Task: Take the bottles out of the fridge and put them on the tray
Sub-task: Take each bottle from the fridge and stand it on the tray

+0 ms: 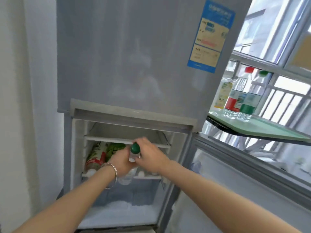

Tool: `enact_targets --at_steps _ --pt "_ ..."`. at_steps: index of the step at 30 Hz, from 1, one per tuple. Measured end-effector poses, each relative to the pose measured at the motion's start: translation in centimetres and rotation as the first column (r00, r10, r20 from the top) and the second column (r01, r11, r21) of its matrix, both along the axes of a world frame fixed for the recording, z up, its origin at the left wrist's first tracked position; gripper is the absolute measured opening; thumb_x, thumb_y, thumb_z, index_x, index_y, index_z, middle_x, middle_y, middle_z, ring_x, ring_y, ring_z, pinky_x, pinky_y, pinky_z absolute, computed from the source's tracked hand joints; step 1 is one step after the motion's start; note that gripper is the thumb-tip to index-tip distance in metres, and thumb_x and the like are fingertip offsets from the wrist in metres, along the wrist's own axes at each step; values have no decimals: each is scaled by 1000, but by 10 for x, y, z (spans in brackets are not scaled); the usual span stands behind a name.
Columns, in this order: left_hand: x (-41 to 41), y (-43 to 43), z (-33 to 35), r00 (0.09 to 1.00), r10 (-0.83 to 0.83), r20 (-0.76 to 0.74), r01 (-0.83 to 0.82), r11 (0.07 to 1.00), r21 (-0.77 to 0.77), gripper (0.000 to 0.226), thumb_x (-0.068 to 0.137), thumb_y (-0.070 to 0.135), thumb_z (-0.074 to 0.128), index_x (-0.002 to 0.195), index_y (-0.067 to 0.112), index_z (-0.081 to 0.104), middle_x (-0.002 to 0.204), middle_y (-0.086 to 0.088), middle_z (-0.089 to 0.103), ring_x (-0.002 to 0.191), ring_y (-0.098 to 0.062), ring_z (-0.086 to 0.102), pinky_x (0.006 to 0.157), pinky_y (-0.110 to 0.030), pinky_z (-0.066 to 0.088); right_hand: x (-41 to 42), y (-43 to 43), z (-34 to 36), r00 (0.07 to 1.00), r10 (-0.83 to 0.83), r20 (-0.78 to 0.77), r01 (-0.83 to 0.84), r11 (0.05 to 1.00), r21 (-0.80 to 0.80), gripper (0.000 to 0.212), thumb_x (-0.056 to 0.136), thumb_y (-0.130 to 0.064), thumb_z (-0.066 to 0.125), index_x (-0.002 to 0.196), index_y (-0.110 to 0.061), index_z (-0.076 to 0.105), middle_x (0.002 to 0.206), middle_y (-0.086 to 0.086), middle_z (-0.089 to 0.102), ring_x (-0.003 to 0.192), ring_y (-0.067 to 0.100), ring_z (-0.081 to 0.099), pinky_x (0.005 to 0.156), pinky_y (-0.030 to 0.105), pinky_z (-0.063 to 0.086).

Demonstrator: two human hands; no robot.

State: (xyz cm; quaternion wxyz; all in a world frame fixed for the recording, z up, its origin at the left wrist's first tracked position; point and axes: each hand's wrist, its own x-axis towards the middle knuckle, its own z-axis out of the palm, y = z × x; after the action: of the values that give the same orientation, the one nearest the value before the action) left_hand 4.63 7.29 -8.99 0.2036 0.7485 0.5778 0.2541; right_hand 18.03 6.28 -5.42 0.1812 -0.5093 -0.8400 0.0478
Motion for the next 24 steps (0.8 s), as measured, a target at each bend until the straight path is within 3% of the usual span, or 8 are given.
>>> enact_targets --at_steps 3,6,8,12,15,17,20,24 --pt "22 -18 29 998 -54 39 53 998 24 40 76 49 64 107 24 61 101 -1 70 88 -22 66 74 -30 53 36 -19 20 993 -94 -69 88 992 -96 70 78 -26 71 139 -9 39 131 13 55 120 29 55 99 37 46" --pt "42 -33 63 994 -37 100 33 998 50 68 58 73 56 109 29 59 103 1 70 92 -24 67 81 -34 56 67 -45 34 985 -170 -15 161 952 -261 78 76 -23 80 141 -9 38 131 7 57 115 23 58 95 31 47" --pt "60 -44 88 988 -75 133 63 993 97 72 59 73 54 115 28 57 113 1 68 101 -25 65 88 -38 53 83 -63 42 978 -194 -72 160 930 -330 83 73 -15 82 142 -11 36 126 -2 56 109 13 56 90 22 44" --pt "95 -68 140 970 -154 189 114 972 207 70 76 64 56 130 21 50 125 0 62 107 -23 62 91 -38 50 109 -90 72 893 -238 -381 100 932 -348 83 73 1 79 142 -15 35 125 -3 59 105 7 61 86 15 51" --pt "121 -82 177 904 -275 328 183 941 284 67 83 58 58 135 20 43 125 0 59 104 -19 61 87 -36 51 140 -104 109 805 -197 -559 39 959 -282 73 72 6 78 132 -21 47 114 0 68 103 12 69 94 34 56" --pt "138 -85 202 808 -382 448 242 909 339 72 85 53 60 143 19 35 135 -2 52 112 -18 57 94 -36 49 162 -108 136 763 -209 -612 91 972 -218 74 72 -1 81 136 -16 47 114 7 70 106 21 69 95 41 55" --pt "169 -83 231 687 -476 549 289 872 395 71 89 40 61 147 21 25 147 -2 38 118 -15 47 95 -31 40 198 -104 172 711 -275 -647 256 958 -126 72 78 -12 78 140 -10 42 116 18 65 109 32 64 94 39 55" --pt "216 -69 246 696 -506 509 305 850 428 53 93 30 52 140 16 33 143 -7 39 124 -22 47 100 -35 40 235 -74 197 641 -258 -723 405 914 32 83 79 -23 78 147 -6 33 94 18 58 88 26 58 78 33 50"
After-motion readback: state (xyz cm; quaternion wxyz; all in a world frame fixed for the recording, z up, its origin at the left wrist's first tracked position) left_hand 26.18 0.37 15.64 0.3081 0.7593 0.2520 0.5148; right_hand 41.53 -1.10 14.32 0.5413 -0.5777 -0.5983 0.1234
